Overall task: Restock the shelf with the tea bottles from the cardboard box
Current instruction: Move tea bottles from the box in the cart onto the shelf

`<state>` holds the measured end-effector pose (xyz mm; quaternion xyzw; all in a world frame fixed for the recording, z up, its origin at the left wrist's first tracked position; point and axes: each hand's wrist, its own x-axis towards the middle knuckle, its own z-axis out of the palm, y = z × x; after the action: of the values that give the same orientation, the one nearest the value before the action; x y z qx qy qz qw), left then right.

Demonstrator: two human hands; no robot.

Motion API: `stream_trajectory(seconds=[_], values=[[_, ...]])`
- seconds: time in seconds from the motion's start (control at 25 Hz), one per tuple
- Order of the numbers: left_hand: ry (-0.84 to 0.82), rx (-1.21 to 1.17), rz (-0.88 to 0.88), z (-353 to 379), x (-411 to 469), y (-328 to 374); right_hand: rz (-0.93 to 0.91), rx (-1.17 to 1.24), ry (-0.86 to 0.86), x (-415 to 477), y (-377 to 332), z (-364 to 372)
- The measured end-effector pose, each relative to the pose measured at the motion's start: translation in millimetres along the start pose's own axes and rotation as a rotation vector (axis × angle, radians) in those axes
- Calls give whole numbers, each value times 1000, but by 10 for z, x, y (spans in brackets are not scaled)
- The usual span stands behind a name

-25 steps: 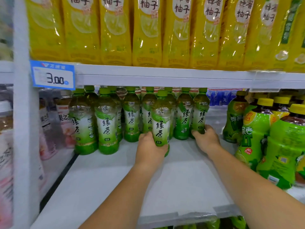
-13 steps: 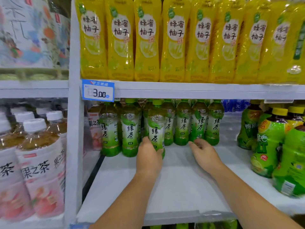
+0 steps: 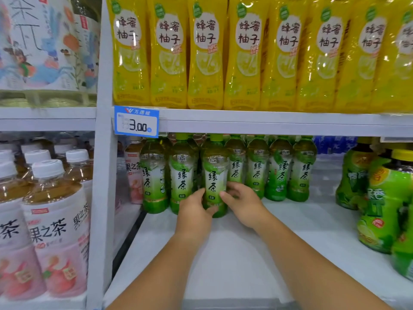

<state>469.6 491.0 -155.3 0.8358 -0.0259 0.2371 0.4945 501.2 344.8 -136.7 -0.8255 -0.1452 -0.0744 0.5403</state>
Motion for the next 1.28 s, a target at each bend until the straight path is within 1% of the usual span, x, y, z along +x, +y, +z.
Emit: stream_trajectory(seconds=[0.08,0.16,0.24,0.52,0.8,0.92,1.04,1.28], values=[[17,-24,-2,0,9,-25,-8,92,18,53,38,33],[64,19,2,16,31,-43,-13,161,9,92,67,65],[102,78,-7,31,44,-53,-17,181,15,123,74,120],[171,194,-19,48,49,-18,7,106,99,149,54,252],[175,142,-6,12,-12,16,6,70,57,158,112,249],[138,72,-82,-33,-58,61,29,46,25,78,59,233],[45,15,-219,-99,-130,182,72,2,14,-100,-31,169],[-82,-119,-333,-252,-290,402,207,78,47,-357,-140,1]])
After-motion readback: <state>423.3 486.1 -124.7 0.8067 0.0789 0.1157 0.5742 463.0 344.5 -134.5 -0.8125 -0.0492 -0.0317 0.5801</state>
